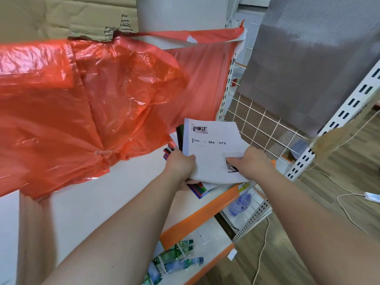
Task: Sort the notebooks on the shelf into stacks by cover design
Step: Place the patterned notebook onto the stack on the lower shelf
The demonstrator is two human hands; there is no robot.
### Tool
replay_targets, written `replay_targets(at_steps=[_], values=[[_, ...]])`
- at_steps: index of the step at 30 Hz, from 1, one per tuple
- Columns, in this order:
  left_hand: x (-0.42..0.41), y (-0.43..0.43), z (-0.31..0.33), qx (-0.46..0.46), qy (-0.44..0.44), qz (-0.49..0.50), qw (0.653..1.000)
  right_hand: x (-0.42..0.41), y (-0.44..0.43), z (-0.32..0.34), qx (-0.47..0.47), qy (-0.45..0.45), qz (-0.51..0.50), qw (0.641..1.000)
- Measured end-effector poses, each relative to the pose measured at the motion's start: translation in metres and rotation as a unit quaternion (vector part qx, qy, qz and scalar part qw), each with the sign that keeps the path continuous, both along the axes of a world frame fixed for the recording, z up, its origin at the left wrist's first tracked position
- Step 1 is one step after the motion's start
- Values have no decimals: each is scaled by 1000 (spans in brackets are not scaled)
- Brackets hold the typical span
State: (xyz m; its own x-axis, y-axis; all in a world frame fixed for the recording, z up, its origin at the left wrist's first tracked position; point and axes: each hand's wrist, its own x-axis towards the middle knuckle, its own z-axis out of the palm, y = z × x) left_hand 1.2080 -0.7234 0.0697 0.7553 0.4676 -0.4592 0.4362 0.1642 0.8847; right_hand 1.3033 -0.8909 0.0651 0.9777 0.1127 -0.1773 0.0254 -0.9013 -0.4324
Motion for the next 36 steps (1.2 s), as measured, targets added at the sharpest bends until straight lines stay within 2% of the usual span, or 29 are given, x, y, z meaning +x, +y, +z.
replay_targets(at_steps=[7, 14, 20, 24, 31, 36], values=[[-17, 4, 6, -22, -63, -10, 998, -3, -4, -5, 34, -13, -13, 999], [-47, 4, 16, -67, -124, -8, 990, -21, -9, 14, 185, -36, -29, 982], [-86, 14, 10, -16, -114, 14, 993, -47, -5, 21, 332, 96, -20, 938], [-125, 28, 12, -1, -106, 46, 993, -75, 12, 19, 374, 110, 41, 920], [-203, 58, 18, 89, -103, 144, 980, -136, 66, 6, 374, 184, 137, 898], [-273, 86, 28, 104, -116, 216, 964, -190, 117, 24, 395, 211, 195, 873]])
